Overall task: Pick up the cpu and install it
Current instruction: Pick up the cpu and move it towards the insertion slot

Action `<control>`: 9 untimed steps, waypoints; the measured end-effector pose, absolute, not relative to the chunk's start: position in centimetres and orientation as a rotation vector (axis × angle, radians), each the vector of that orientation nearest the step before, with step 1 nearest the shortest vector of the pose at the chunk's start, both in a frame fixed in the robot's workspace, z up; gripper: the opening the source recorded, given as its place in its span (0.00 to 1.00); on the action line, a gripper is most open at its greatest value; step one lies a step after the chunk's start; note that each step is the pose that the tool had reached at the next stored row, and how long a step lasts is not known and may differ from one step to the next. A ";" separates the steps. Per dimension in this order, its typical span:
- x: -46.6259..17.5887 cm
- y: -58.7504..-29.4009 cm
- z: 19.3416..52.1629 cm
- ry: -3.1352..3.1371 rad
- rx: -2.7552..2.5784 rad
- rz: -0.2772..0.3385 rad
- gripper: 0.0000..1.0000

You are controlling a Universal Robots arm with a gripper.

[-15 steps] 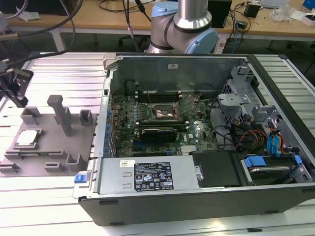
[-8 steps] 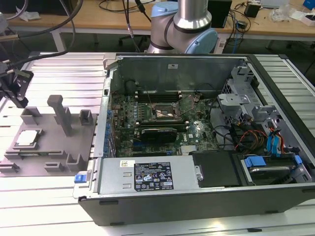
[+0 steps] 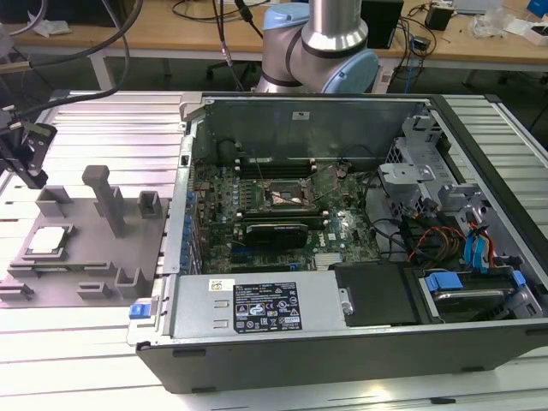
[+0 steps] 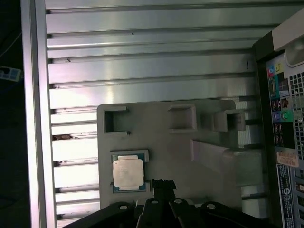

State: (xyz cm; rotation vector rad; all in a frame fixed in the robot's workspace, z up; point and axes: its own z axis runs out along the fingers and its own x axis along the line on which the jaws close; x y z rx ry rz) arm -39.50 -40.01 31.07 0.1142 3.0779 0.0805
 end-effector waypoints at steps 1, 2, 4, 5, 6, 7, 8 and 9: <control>-39.6 -40.0 31.0 3.078 0.114 0.080 0.11; -39.7 -40.0 30.9 3.078 0.114 0.080 0.11; -39.8 -40.0 30.8 3.078 0.114 0.080 0.11; -39.9 -40.0 30.8 3.078 0.114 0.081 0.11; -40.0 -40.0 30.7 3.078 0.114 0.080 0.11; -40.0 -40.0 30.7 3.078 0.114 0.080 0.11; -40.1 -40.0 30.6 3.078 0.114 0.081 0.11; -40.2 -40.0 30.5 3.078 0.114 0.081 0.11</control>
